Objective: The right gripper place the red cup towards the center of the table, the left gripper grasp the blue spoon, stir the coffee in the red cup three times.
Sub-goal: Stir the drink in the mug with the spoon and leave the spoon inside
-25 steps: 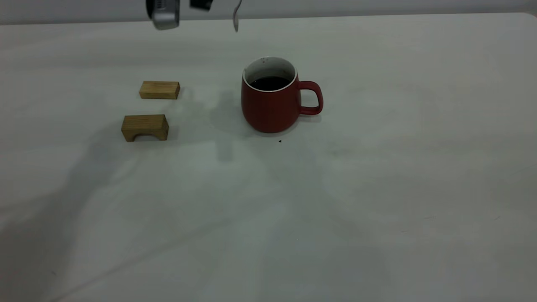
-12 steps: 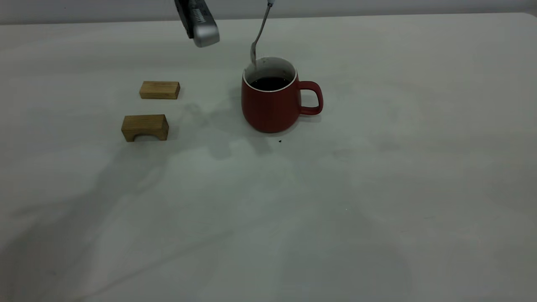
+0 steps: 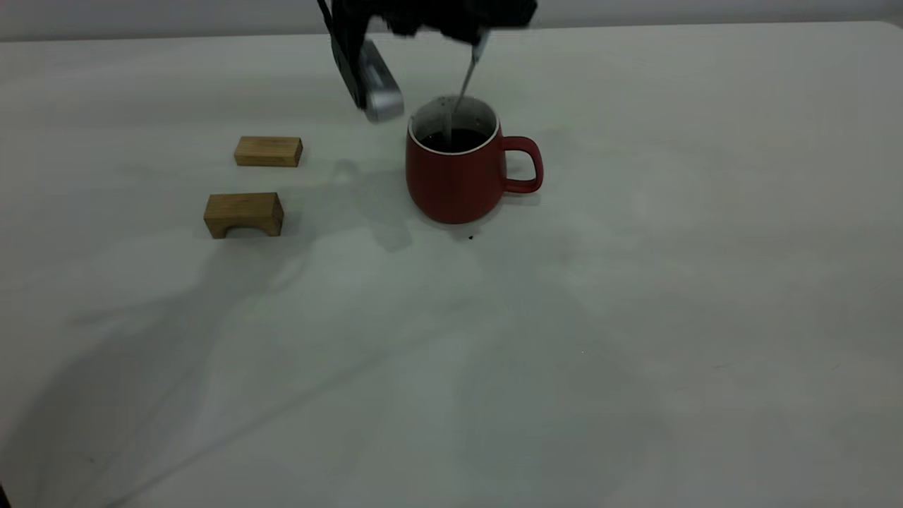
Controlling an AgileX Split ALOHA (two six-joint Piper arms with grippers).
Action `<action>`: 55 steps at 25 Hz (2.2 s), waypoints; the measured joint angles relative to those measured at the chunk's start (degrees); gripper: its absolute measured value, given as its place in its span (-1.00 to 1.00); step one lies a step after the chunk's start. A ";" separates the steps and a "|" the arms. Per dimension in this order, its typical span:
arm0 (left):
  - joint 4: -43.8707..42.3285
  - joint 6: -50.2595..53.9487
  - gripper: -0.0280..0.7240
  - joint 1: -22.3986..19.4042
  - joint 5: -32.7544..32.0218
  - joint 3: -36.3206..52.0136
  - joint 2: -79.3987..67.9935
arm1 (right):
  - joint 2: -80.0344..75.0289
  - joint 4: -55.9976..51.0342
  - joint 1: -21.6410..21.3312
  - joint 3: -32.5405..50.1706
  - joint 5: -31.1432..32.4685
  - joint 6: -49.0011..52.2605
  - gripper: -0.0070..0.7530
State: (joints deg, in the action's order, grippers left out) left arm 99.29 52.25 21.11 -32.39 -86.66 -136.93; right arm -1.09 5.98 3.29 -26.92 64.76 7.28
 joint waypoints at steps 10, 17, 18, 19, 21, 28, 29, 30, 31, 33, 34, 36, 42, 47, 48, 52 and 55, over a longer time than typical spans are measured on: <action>-0.48 0.40 -0.55 -0.43 -2.02 0.08 -2.18 | 0.00 -0.05 0.00 0.00 0.00 -0.05 0.46; -0.17 0.34 -0.55 -1.30 2.15 -4.27 -3.78 | 0.00 -0.05 0.00 0.00 0.00 -0.05 0.46; -0.13 0.34 -0.55 -1.09 2.07 -5.87 -4.40 | 0.00 -0.05 0.00 0.00 0.00 -0.05 0.46; -0.10 0.34 -0.55 -0.64 1.88 -6.95 -5.16 | 0.00 -0.05 0.00 0.00 0.04 -0.05 0.46; -0.10 1.05 -0.55 0.21 0.58 -7.78 -6.38 | 0.00 -0.05 0.00 0.00 0.04 -0.05 0.46; -9.59 8.97 -0.55 -1.41 -7.86 -6.34 -7.06 | 0.00 -0.05 0.00 0.00 0.04 -0.05 0.46; -11.08 9.49 -0.55 -2.28 -8.27 -6.30 -7.06 | 0.00 -0.05 0.00 0.00 0.04 -0.05 0.46; -12.20 9.78 -0.55 -3.11 -8.43 -6.30 -7.06 | 0.00 -0.05 0.00 0.00 0.04 -0.05 0.46; -12.55 9.80 -0.55 -4.13 -8.56 -6.30 -7.06 | 0.00 -0.05 0.00 0.00 0.04 -0.05 0.46; -11.78 9.62 -0.55 -5.49 -8.42 -6.30 -7.06 | 0.00 -0.05 0.00 0.00 0.04 -0.05 0.46; -10.91 9.11 -0.55 -5.70 -7.87 -6.30 -7.06 | 0.00 -0.05 0.00 0.00 0.04 -0.05 0.46; -8.94 7.71 -0.55 -5.35 -6.31 -6.30 -7.06 | 0.00 -0.05 0.00 0.00 0.04 -0.05 0.46; -1.49 2.11 -0.55 -1.97 -2.76 -6.30 -7.11 | 0.00 -0.05 0.00 0.00 0.04 -0.05 0.46; -1.06 1.38 -0.55 -1.16 -4.56 -6.30 -7.11 | 0.00 -0.05 0.00 0.00 0.04 -0.05 0.46; -1.40 1.53 -0.55 -1.16 -5.51 -6.30 -7.11 | 0.00 -0.05 0.00 0.00 0.04 -0.05 0.46; -6.47 5.15 -0.55 -1.84 -10.46 -6.30 -7.11 | 0.00 -0.05 0.00 0.00 0.04 -0.05 0.46; -10.65 8.28 -0.55 -3.70 -12.51 -6.30 -7.11 | 0.00 -0.05 0.00 0.00 0.04 -0.05 0.46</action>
State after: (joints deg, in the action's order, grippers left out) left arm 88.64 60.53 17.41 -44.90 -92.96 -144.04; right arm -1.09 5.93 3.29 -26.92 64.81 7.23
